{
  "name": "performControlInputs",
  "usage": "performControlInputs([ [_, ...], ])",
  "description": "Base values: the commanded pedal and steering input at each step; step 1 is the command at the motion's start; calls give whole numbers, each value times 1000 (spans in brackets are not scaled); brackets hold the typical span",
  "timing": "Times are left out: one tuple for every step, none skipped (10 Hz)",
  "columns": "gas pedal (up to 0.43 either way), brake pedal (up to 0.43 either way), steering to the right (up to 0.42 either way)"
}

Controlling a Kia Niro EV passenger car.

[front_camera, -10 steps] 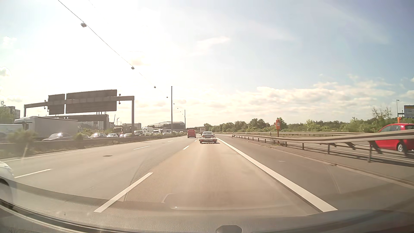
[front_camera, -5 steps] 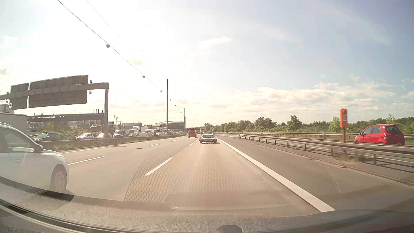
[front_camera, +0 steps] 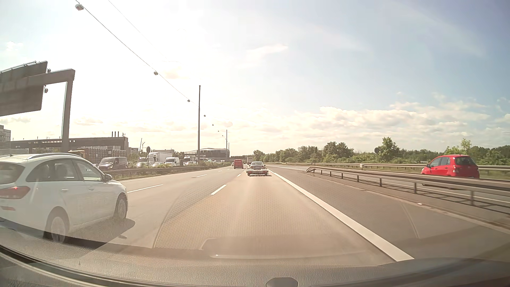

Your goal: Follow the waypoints while adhering to traffic rules and regulations

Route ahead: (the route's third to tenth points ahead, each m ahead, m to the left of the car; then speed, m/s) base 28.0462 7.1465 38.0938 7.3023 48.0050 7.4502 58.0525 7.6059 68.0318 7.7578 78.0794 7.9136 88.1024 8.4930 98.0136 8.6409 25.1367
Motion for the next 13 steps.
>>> performControlInputs([
  [138, 0, -4],
  [138, 0, -4],
  [138, 0, -4],
  [138, 0, -3],
  [138, 0, -3],
  [138, 0, -3],
  [138, 0, -3],
  [138, 0, -3],
  [138, 0, -3],
  [138, 0, -3],
  [138, 0, -3],
  [138, 0, -3],
  [138, 0, -3],
])
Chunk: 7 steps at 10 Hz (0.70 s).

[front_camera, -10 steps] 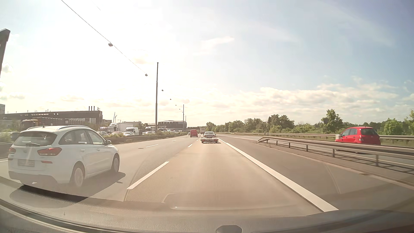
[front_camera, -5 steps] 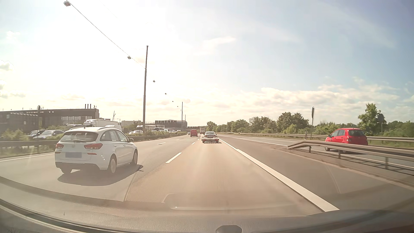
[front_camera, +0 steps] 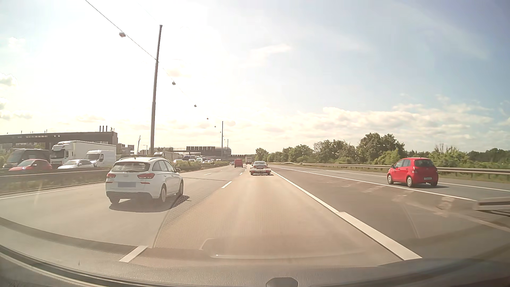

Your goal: Follow the waypoints while adhering to traffic rules and regulations

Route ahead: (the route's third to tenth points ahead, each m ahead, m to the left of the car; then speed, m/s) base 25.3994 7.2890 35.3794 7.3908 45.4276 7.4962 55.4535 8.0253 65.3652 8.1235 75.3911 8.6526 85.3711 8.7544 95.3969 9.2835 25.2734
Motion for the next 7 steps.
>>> performControlInputs([
  [138, 0, -3],
  [138, 0, -3],
  [138, 0, -3],
  [157, 0, -3],
  [157, 0, -3],
  [169, 0, -3],
  [169, 0, -3],
])
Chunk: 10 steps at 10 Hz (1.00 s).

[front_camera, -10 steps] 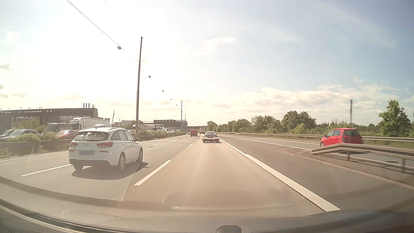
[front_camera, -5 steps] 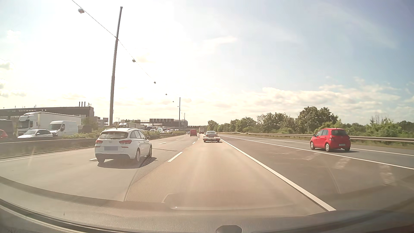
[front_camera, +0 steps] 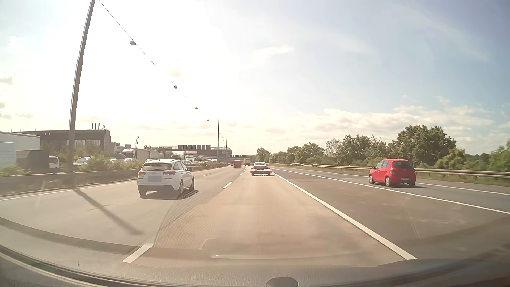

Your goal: Follow the waypoints while adhering to traffic rules and regulations

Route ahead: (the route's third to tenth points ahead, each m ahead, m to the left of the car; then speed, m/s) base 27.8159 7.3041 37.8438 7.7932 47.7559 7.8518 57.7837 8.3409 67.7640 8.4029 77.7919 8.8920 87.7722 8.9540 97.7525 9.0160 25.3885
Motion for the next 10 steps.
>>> performControlInputs([
  [169, 0, -3],
  [169, 0, -3],
  [177, 0, -3],
  [177, 0, -3],
  [177, 0, -3],
  [177, 0, -3],
  [177, 0, -3],
  [177, 0, -3],
  [177, 0, -3],
  [177, 0, -3],
])
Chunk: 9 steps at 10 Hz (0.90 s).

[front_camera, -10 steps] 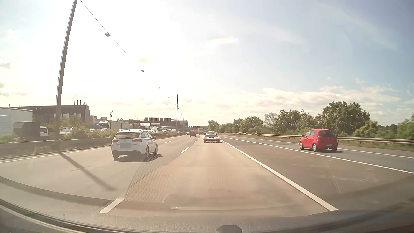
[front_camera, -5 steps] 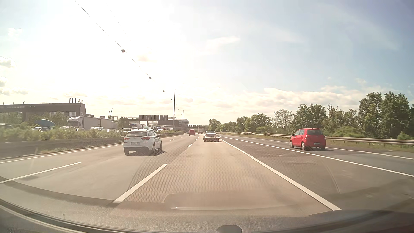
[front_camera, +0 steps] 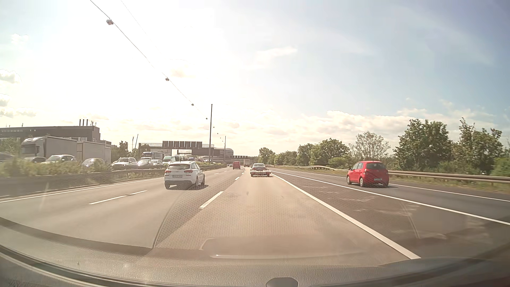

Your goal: Follow the waypoints while adhering to traffic rules and regulations

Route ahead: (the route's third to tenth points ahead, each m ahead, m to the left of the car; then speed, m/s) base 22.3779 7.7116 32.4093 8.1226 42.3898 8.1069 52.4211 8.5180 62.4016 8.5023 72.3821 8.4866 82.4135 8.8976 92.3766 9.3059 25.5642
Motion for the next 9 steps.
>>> performControlInputs([
  [189, 0, -3],
  [189, 0, -3],
  [189, 0, -3],
  [189, 0, -3],
  [189, 0, -5],
  [189, 0, -4],
  [189, 0, -4],
  [189, 0, -5],
  [189, 0, -4],
])
